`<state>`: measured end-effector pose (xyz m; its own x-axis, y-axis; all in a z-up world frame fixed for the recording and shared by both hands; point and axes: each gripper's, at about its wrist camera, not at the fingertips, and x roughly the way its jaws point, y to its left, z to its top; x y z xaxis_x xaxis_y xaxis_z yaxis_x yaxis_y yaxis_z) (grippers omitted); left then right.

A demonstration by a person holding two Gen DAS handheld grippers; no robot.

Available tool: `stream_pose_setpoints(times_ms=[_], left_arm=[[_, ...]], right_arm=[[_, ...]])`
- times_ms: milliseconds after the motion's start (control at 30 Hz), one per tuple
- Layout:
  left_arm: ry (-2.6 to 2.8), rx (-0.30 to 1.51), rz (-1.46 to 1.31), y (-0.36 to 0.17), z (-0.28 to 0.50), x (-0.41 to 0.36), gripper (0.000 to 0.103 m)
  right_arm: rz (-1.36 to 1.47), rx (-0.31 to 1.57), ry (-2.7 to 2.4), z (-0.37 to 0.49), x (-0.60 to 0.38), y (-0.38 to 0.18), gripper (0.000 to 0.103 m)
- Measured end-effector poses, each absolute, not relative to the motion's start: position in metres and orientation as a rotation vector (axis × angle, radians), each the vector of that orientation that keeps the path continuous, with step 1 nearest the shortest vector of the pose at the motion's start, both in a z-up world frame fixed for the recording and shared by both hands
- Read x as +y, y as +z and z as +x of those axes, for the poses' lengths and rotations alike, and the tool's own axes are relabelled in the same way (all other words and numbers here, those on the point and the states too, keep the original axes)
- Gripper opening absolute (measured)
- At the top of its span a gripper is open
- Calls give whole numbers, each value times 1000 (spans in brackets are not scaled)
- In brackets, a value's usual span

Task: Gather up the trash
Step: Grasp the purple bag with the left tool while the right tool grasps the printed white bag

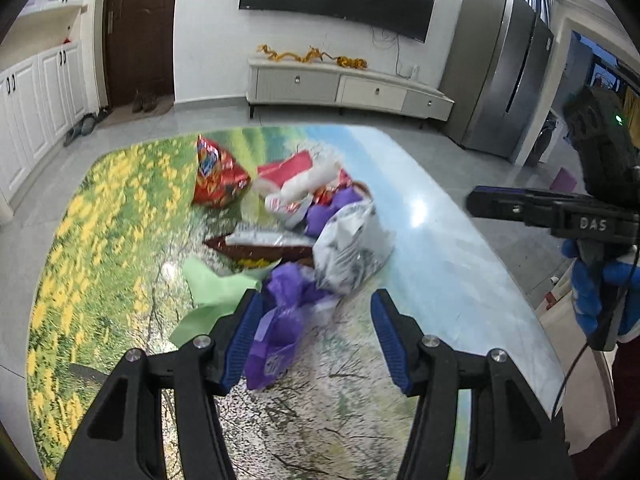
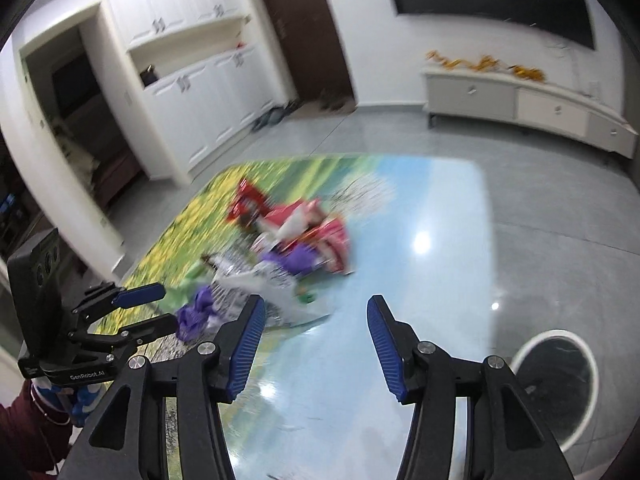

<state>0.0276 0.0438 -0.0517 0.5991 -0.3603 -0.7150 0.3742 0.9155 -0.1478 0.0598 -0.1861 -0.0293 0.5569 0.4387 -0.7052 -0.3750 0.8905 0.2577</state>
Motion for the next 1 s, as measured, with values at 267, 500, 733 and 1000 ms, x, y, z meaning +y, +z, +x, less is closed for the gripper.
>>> stream_pose_setpoints(times_ms=[267,500,733,1000], left_arm=[[-451,871,42,-76,41,42,54],[-460,898,45,-87,44,42,54],[-466,916,23,-92,46,42,42],[-456,935,-18,-96,39,40,21]], right_arm=[[4,890,575,87,-146,-53,61],[-110,914,662,102,-125,-82,61],[-87,922,731,114,-128,-98,61],[-45,918,752,101,-146,-99,16]])
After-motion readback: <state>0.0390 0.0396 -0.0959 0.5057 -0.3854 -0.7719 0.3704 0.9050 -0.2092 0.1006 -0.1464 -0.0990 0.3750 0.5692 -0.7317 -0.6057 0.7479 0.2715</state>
